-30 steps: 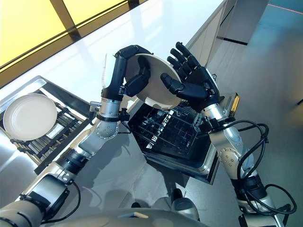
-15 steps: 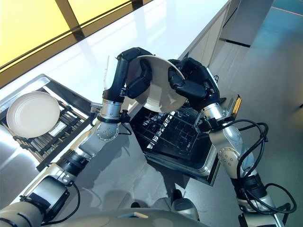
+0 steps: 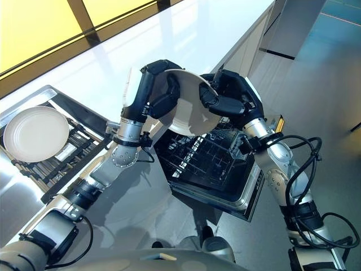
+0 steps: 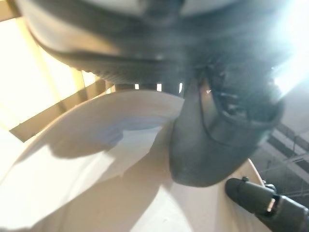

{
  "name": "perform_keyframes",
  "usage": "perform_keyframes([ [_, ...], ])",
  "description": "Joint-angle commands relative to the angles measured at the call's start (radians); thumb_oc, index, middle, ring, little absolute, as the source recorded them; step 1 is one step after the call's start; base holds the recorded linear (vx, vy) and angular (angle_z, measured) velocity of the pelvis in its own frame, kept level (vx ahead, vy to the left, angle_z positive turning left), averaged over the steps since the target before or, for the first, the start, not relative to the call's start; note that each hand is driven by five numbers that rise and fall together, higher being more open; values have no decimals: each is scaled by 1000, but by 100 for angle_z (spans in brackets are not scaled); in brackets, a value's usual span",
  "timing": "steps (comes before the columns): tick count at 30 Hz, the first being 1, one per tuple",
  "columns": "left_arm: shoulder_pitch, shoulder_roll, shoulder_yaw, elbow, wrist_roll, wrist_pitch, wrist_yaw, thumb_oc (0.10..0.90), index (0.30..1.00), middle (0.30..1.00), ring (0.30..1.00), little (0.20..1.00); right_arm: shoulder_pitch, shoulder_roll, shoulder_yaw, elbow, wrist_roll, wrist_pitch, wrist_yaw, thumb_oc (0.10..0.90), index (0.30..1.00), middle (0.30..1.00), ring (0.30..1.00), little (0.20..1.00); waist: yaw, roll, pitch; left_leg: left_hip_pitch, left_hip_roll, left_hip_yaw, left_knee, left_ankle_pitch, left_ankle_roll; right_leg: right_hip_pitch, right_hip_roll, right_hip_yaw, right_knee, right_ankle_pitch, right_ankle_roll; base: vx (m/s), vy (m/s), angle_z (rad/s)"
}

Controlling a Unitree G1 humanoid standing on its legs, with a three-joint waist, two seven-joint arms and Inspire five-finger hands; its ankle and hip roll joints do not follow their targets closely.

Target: Pick up plates and place into dishwasher.

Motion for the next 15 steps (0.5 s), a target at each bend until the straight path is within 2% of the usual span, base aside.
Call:
perform_keyframes([
  [1, -135, 34, 56, -123, -154, 80, -119, 800, 900, 900, 900, 900, -26, -65, -27, -56, -51, -54, 17, 100, 300, 300, 300, 200, 13, -11, -69, 0, -40, -40, 3, -64, 12, 24, 11, -44, 4, -20, 57, 0, 0, 0],
  [2, -132, 39, 60, -133, -160, 95, -132, 800, 900, 900, 900, 900, -25, -67, -31, -57, -54, -54, 15, 100, 300, 300, 300, 200, 15, -10, -68, 0, -40, -41, 3, -64, 11, 24, 10, -45, 4, -20, 57, 0, 0, 0],
  [3, -122, 61, 73, -171, -176, 161, -185, 800, 900, 900, 900, 900, -21, -74, -47, -62, -67, -53, 2, 100, 300, 300, 300, 200, 22, -6, -66, -2, -41, -46, 3, -63, 11, 24, 9, -49, 4, -19, 59, 0, 0, 0],
  [4, -114, 88, 84, -207, -192, 200, -222, 800, 900, 900, 900, 900, -14, -84, -62, -68, -76, -55, -15, 100, 300, 300, 300, 200, 30, -3, -65, -4, -43, -51, 3, -63, 11, 25, 7, -54, 4, -20, 61, 0, 0, 0],
  [7, -82, 149, 134, -279, -219, 260, -290, 800, 900, 900, 900, 900, 10, -95, -100, -74, -76, -67, -35, 100, 300, 300, 300, 200, 50, 3, -62, -9, -46, -65, 3, -61, 11, 26, 4, -66, 4, -19, 64, -1, -11, 6],
  [10, -34, 189, 187, -336, -233, 288, -328, 800, 900, 900, 900, 900, 40, -97, -127, -88, -70, -71, -45, 100, 300, 300, 300, 200, 69, 8, -61, -14, -49, -79, 3, -60, 10, 28, -1, -81, 4, -20, 65, 0, -14, 9],
  [15, 67, 243, 293, -402, -226, 263, -364, 800, 900, 900, 900, 900, 84, -90, -162, -102, -83, -93, -66, 100, 300, 300, 300, 200, 110, 11, -58, -24, -53, -105, 3, -54, 9, 33, -10, -112, 4, -22, 68, -8, -28, 20],
])
